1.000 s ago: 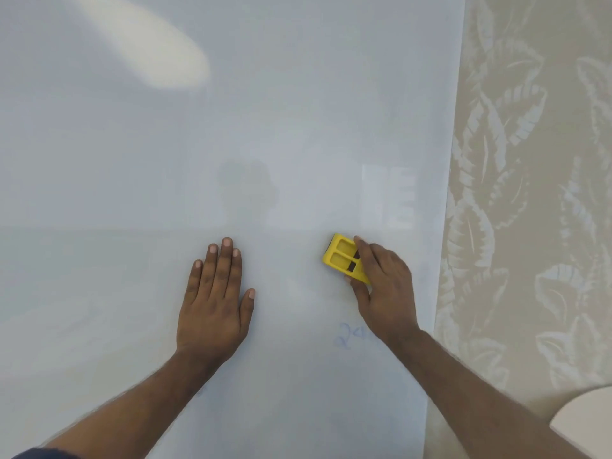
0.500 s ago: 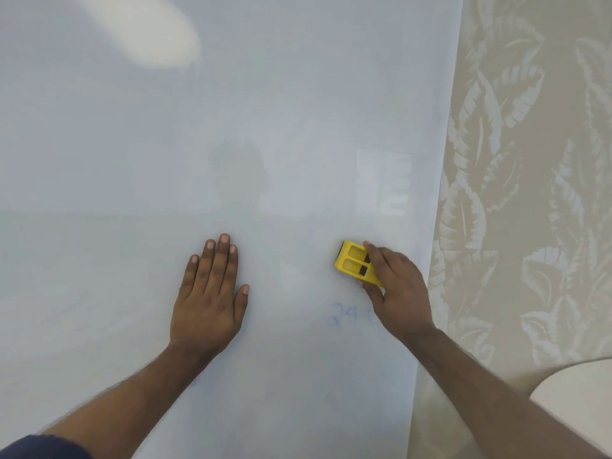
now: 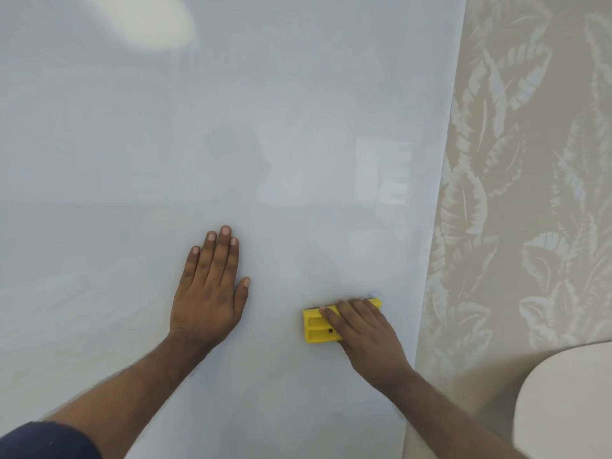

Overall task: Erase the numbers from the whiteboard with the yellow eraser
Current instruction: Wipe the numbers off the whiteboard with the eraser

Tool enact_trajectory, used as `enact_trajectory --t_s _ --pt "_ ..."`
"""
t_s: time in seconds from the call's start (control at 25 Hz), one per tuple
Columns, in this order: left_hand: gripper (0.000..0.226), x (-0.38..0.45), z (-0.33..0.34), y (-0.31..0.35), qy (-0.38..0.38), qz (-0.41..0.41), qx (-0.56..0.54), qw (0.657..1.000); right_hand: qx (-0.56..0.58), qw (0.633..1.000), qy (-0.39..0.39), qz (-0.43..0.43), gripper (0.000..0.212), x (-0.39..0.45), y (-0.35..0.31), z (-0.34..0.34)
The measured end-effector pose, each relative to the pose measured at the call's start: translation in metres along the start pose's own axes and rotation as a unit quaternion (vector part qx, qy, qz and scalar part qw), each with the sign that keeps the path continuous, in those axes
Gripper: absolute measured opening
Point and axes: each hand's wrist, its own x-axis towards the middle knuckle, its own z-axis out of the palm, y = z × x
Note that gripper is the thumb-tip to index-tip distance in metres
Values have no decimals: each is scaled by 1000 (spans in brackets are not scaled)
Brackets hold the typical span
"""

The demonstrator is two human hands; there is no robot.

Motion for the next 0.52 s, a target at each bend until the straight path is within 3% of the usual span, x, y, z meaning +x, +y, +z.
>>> enact_trajectory --t_s 0.12,0.32,0.4,0.52 --pt "68 -2 0 0 -3 2 3 1000 -19 999 -9 23 59 -2 26 -14" --pt "67 -5 0 -1 -5 8 2 1000 33 984 63 164 55 16 44 -31" --pt "67 -6 0 -3 -3 16 -3 1000 55 960 103 253 59 14 32 -23" --pt "67 -10 -2 -12 -5 48 -3 999 97 884 178 421 61 21 -3 -6"
